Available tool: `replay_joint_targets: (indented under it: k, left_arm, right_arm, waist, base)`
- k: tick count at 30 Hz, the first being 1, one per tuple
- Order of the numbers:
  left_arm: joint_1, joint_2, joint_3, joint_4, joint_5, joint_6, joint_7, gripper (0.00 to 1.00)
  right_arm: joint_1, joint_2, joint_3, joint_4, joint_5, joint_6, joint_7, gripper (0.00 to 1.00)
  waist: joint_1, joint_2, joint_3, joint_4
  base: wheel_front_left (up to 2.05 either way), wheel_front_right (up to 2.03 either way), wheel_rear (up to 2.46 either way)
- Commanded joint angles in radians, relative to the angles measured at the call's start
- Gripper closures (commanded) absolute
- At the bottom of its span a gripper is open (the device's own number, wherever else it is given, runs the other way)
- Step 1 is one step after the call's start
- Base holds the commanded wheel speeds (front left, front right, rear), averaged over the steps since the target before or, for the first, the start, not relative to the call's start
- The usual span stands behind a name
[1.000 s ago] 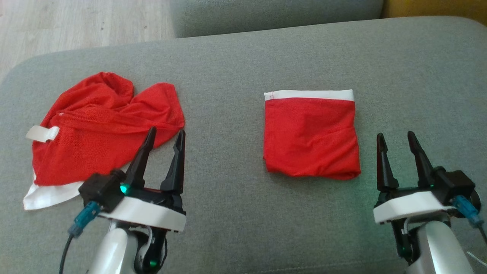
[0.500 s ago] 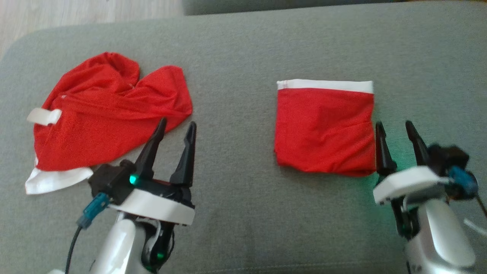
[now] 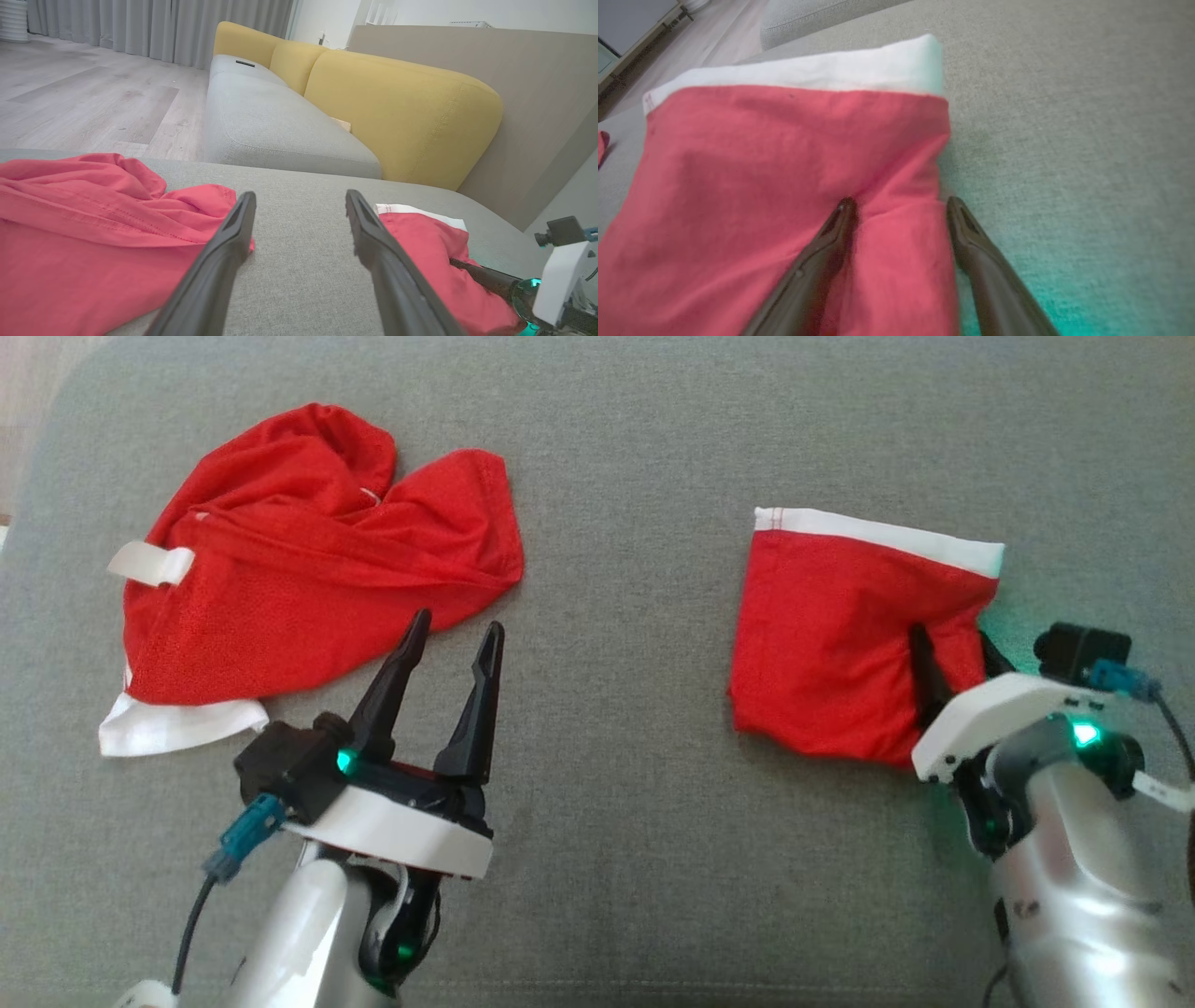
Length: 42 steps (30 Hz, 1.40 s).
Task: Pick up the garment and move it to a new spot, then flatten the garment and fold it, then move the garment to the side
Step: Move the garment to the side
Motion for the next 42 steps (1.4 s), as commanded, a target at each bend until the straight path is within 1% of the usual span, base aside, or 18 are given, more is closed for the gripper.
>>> replay_joint_targets:
  k: [1,2,3,4,5,8,12,16,19,24,27,30,35,36,38,40,42]
  left_arm:
    - [-0.045,0.006,0.036,-0.028,-0.003,-0.006,-0.005,0.0]
    - [-0.045,0.006,0.039,-0.027,-0.002,-0.006,-0.005,0.0]
    - [-0.044,0.006,0.042,-0.026,-0.001,-0.006,-0.005,0.0]
    - [-0.043,0.006,0.047,-0.025,0.001,-0.006,-0.005,0.0]
    - [-0.043,0.006,0.051,-0.024,0.002,-0.006,-0.005,0.0]
    - [-0.043,0.006,0.057,-0.026,0.004,-0.006,-0.005,0.0]
    - [-0.046,0.006,0.054,-0.03,0.005,-0.006,-0.005,0.0]
    - [-0.053,0.006,0.053,-0.036,0.007,-0.006,-0.005,0.0]
    - [-0.06,0.006,0.048,-0.04,0.007,-0.006,-0.005,0.0]
    - [-0.075,0.006,0.034,-0.045,0.004,-0.006,-0.005,0.0]
    - [-0.082,0.006,0.031,-0.045,0.004,-0.006,-0.005,0.0]
    - [-0.089,0.006,0.032,-0.046,0.005,-0.006,-0.005,0.0]
    - [-0.098,0.006,0.036,-0.048,0.004,-0.006,-0.005,0.0]
    - [-0.098,0.006,0.036,-0.048,0.004,-0.006,-0.005,0.0]
    - [-0.101,0.006,0.039,-0.05,0.004,-0.006,-0.005,0.0]
    - [-0.102,0.006,0.04,-0.052,0.004,-0.006,-0.005,0.0]
    - [-0.104,0.006,0.041,-0.051,0.004,-0.006,-0.005,0.0]
  right_arm:
    - [0.002,0.01,0.043,0.021,0.015,-0.001,0.027,0.0]
    - [-0.004,0.01,0.055,0.035,0.021,-0.001,0.026,0.0]
    - [-0.01,0.01,0.069,0.044,0.017,-0.001,0.018,0.27]
    - [-0.017,0.01,0.077,0.048,0.008,-0.001,0.003,0.68]
    - [-0.024,0.01,0.083,0.05,-0.01,-0.001,-0.013,1.0]
    - [-0.046,0.002,0.089,0.042,-0.095,-0.001,-0.062,1.0]
    - [-0.069,-0.054,0.113,0.008,-0.196,-0.001,-0.103,1.0]
    - [-0.094,-0.157,0.131,-0.028,-0.251,-0.001,-0.104,1.0]
    - [-0.116,-0.258,0.152,-0.04,-0.279,-0.001,-0.091,1.0]
    - [-0.15,-0.435,0.163,-0.012,-0.313,-0.001,-0.074,1.0]
    - [-0.165,-0.499,0.145,0.015,-0.321,-0.001,-0.065,1.0]
    - [-0.171,-0.542,0.132,0.04,-0.338,-0.001,-0.051,1.0]
    - [-0.186,-0.587,0.098,0.091,-0.363,-0.001,-0.039,1.0]
    - [-0.186,-0.587,0.098,0.091,-0.363,-0.001,-0.039,1.0]
    - [-0.197,-0.579,0.064,0.103,-0.349,-0.001,-0.042,1.0]
    - [-0.206,-0.58,0.059,0.101,-0.376,-0.001,-0.043,1.0]
    - [-0.217,-0.564,0.03,0.106,-0.377,-0.001,-0.039,1.0]
  waist:
    - [0.0,-0.0001,0.0,-0.001]
    - [0.0,-0.0001,0.0,-0.003]
    - [0.0,-0.0001,-0.001,-0.006]
    - [0.0,-0.0001,-0.003,-0.011]
    - [0.0,-0.0001,-0.004,-0.016]
    - [0.0,-0.0001,-0.006,-0.035]
    - [0.0,-0.0001,-0.004,-0.057]
    - [0.0,-0.0001,0.007,-0.069]
    - [0.0,-0.0001,0.018,-0.069]
    - [0.0,-0.0001,0.042,-0.055]
    - [0.0,-0.0001,0.057,-0.043]
    - [0.0,-0.0001,0.071,-0.031]
    - [0.0,-0.0001,0.09,-0.015]
    - [0.0,-0.0001,0.09,-0.015]
    - [0.0,-0.0001,0.098,-0.014]
    - [0.0,-0.0001,0.104,-0.013]
    - [0.0,-0.0001,0.107,-0.014]
  base:
    - [0.0,0.0,0.0]
    - [0.0,0.0,0.0]
    - [0.0,0.0,0.0]
    - [0.0,0.0,0.0]
    - [0.0,0.0,0.0]
    - [0.0,0.0,0.0]
    - [0.0,0.0,0.0]
    - [0.0,0.0,0.0]
    - [0.0,0.0,0.0]
    - [0.0,0.0,0.0]
    - [0.0,0.0,0.0]
    - [0.0,0.0,0.0]
    - [0.0,0.0,0.0]
    - [0.0,0.0,0.0]
    - [0.0,0.0,0.0]
    - [0.0,0.0,0.0]
    - [0.0,0.0,0.0]
